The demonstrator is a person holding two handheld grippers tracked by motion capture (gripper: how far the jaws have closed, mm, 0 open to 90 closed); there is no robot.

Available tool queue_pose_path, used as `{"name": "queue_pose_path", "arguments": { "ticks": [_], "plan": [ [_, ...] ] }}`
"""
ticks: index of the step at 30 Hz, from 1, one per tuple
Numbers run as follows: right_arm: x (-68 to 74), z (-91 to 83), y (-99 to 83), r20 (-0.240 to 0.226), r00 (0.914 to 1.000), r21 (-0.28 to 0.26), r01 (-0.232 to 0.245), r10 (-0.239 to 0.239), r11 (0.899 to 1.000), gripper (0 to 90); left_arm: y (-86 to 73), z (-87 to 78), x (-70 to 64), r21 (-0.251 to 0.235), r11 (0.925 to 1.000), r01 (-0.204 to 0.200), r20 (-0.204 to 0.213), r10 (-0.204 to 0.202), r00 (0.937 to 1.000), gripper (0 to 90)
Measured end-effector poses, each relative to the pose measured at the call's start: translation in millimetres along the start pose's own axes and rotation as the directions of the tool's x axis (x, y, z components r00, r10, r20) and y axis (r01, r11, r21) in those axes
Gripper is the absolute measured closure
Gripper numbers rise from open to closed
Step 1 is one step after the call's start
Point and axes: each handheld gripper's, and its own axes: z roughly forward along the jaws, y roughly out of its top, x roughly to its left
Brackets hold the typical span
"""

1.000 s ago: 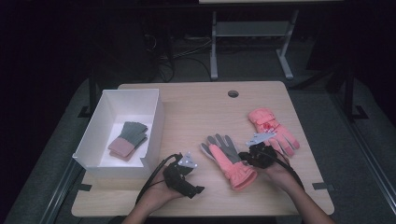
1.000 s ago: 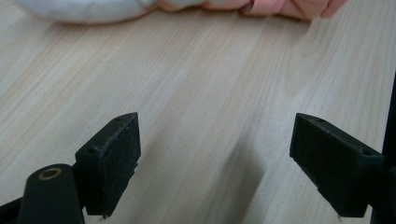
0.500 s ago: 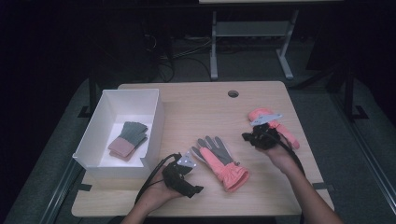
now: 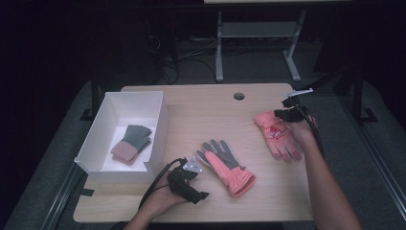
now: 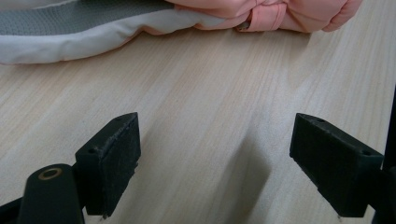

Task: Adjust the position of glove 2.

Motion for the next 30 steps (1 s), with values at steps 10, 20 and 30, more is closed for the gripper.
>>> {"name": "queue_pose_path", "arguments": {
  "ticks": [10,20,30],
  "plan": [
    [-25.9,20.2,-12.9,0.014,0.9968,0.074,-0.079,0.078,0.994,89.8,-1.2,-2.2,2.8,-0.002,1.0,0.007,-0.005,-0.007,1.0,15.9],
    [-5.4,24.8,-6.6,-0.033,0.9993,0.088,-0.012,0.015,0.996,89.8,-1.3,-2.4,2.7,0.004,1.0,0.003,-0.005,-0.003,1.0,15.9],
    [29.3,33.1,0.7,-0.133,0.9896,0.094,0.068,-0.055,0.993,89.7,-1.6,-2.3,2.8,0.008,1.0,0.0,-0.004,0.0,1.0,16.0]
  ]
}}
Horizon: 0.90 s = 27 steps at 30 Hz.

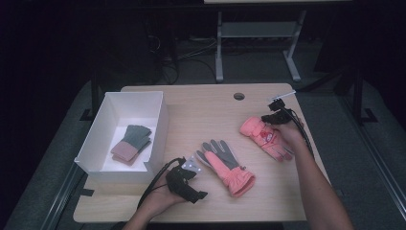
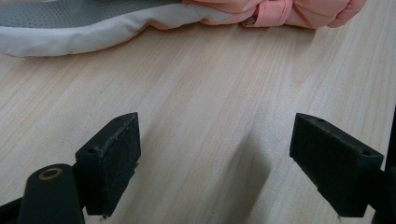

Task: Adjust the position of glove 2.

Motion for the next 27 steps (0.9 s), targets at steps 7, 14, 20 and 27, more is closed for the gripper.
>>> {"name": "queue_pose_path", "arguments": {
  "ticks": [7,14,20,27],
  "plan": [
    [19.6,3.8,4.7,-0.026,0.9984,0.014,0.051,-0.05,0.999,89.7,0.2,0.3,-0.9,0.004,1.0,0.001,0.002,-0.001,1.0,16.0],
    [41.8,3.3,7.1,-0.057,0.9934,0.029,0.102,-0.1,0.994,89.5,-0.1,0.4,-1.5,0.004,1.0,0.007,0.003,-0.007,1.0,16.0],
    [56.0,0.2,5.3,-0.085,0.9878,0.045,0.134,-0.13,0.99,89.6,0.2,0.0,-2.8,0.0,1.0,0.007,-0.002,-0.007,1.0,16.0],
    [64.9,-6.4,-5.7,-0.116,0.9788,0.056,0.176,-0.169,0.983,89.9,0.4,-0.2,-2.6,0.006,1.0,-0.007,-0.004,0.007,1.0,16.0]
  ]
}}
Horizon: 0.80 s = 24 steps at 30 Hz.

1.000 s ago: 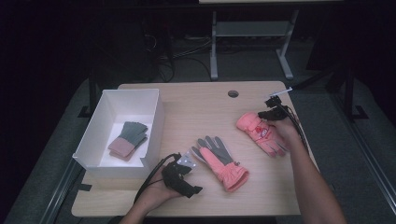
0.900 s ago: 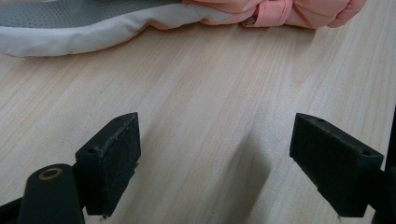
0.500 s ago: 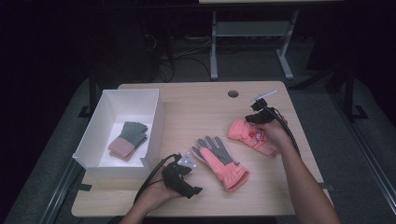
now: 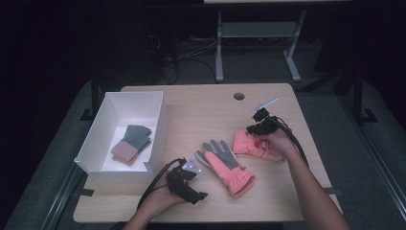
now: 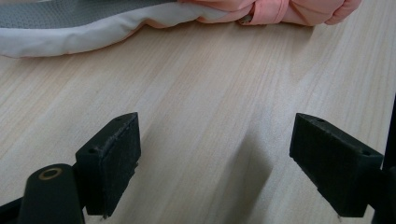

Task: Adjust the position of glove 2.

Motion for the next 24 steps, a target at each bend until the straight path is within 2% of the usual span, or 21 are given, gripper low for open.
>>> {"name": "queue_pose_path", "arguments": {
  "ticks": [4,7,10,13,15,17,19,21,24],
  "plan": [
    [4.4,-7.0,-5.0,-0.018,0.9997,-0.004,0.015,-0.015,1.0,89.9,0.1,0.3,0.1,0.011,0.9999,-0.008,0.002,0.008,1.0,16.0],
    [8.5,-15.7,-7.8,-0.02,0.9995,-0.014,0.026,-0.026,1.0,89.9,0.1,0.7,0.3,0.012,0.9999,-0.007,0.002,0.007,1.0,16.0],
    [8.0,-16.3,-5.8,-0.012,0.9996,-0.019,0.025,-0.025,1.0,89.8,-0.2,1.3,0.7,0.011,0.9999,0.004,0.001,-0.004,1.0,16.0],
    [5.3,-9.1,4.2,-0.011,0.9999,-0.022,-0.012,0.012,1.0,89.8,-0.6,0.7,1.6,0.006,1.0,0.006,-0.003,-0.006,1.0,16.0],
    [7.3,-0.3,11.8,-0.018,0.9997,-0.015,-0.014,0.014,1.0,89.8,-0.9,0.5,1.3,0.0,0.9998,0.021,0.0,-0.021,0.9998,16.0],
    [11.5,10.1,18.1,-0.008,0.9999,0.006,-0.011,0.011,1.0,89.8,-1.6,0.2,2.7,0.008,0.9999,0.015,-0.001,-0.015,0.9999,16.0],
    [14.1,19.5,22.1,0.009,1.0,0.029,-0.001,0.001,1.0,89.8,-2.9,0.9,3.6,0.009,0.9996,0.026,0.0,-0.026,0.9997,16.0],
    [15.0,25.1,23.6,0.022,0.9998,0.047,-0.005,0.004,0.999,89.9,-3.8,0.4,4.4,0.007,0.9995,0.032,-0.001,-0.032,0.9995,16.0],
    [17.8,23.4,22.0,0.0,1.0,0.059,-0.005,0.005,0.998,89.9,-4.2,-1.7,5.9,0.008,0.9996,0.026,-0.005,-0.026,0.9997,16.0]
  ]
}}
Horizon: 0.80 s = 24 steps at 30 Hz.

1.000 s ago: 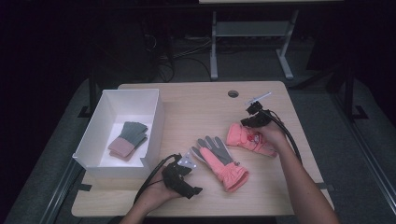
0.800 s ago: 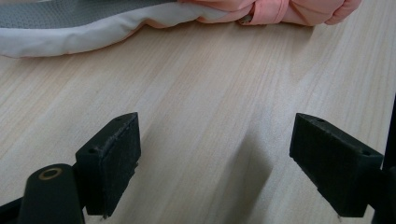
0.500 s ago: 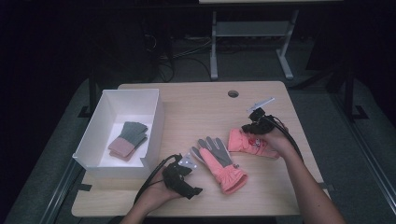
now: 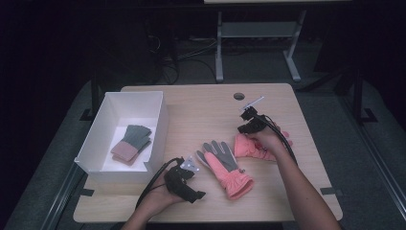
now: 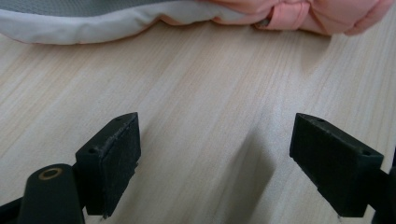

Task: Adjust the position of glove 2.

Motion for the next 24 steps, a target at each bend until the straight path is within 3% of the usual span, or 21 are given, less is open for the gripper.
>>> {"name": "queue_pose_path", "arguments": {
  "ticks": [7,10,17,20,24],
  "plan": [
    [10.6,-16.3,-23.2,-0.04,0.9983,0.009,0.044,-0.043,0.999,89.9,-0.3,0.5,0.9,0.007,1.0,-0.002,0.0,0.002,1.0,16.0],
    [13.7,-24.8,-37.1,-0.058,0.9975,0.012,0.042,-0.041,0.999,89.9,0.0,1.2,1.6,0.017,0.9997,-0.015,-0.003,0.015,0.9999,16.0],
    [21.7,-46.6,-60.0,-0.062,0.9979,0.027,0.023,-0.021,0.999,89.9,-0.3,1.5,0.0,-0.01,0.9999,0.009,-0.002,-0.009,1.0,16.0],
    [26.4,-52.9,-71.7,-0.071,0.9973,0.026,0.018,-0.016,1.0,89.9,-0.5,1.6,0.4,-0.002,1.0,0.0,-0.001,0.0,1.0,16.0],
    [32.8,-61.2,-86.5,-0.069,0.997,0.029,0.038,-0.035,0.999,89.9,-0.1,0.5,0.1,-0.007,1.0,-0.001,-0.004,0.001,1.0,16.0]
  ]
}}
